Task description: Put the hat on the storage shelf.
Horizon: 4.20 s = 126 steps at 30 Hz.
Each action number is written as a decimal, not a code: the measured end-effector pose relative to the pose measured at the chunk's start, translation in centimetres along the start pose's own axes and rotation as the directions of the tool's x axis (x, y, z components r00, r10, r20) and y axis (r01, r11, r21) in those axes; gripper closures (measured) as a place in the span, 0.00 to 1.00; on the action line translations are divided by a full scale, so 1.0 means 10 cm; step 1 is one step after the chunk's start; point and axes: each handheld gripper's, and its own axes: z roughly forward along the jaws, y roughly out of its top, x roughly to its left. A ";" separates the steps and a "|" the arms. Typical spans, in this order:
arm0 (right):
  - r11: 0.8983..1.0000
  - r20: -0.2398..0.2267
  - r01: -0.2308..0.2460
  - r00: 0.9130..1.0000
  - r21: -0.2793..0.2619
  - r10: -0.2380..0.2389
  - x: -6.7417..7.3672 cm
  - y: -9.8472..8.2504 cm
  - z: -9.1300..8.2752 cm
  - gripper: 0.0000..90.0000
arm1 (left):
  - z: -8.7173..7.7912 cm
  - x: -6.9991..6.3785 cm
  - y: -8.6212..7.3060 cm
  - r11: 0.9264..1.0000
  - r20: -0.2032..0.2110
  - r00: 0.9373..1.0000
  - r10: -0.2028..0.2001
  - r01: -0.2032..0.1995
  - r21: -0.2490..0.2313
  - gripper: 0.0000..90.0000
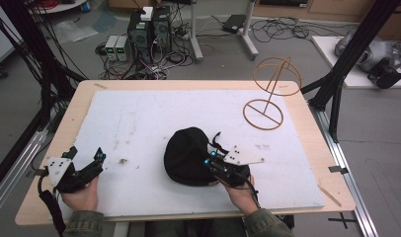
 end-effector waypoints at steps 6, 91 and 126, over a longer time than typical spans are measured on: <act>0.998 0.016 -0.005 1.000 -0.058 0.006 -0.03 0.06 -0.10 0.96 | 0.01 -0.02 -0.01 1.000 0.008 1.000 0.004 -0.004 0.005 0.19; 0.913 0.590 0.248 0.808 -0.323 -0.011 -1.23 1.25 -0.92 0.96 | 0.10 -0.15 -0.05 1.000 0.066 0.998 0.003 -0.004 0.023 0.19; 0.953 0.748 0.185 0.661 -0.241 0.061 -2.02 1.63 -0.77 0.96 | 0.12 -0.16 -0.07 1.000 0.079 0.997 -0.002 -0.001 0.029 0.19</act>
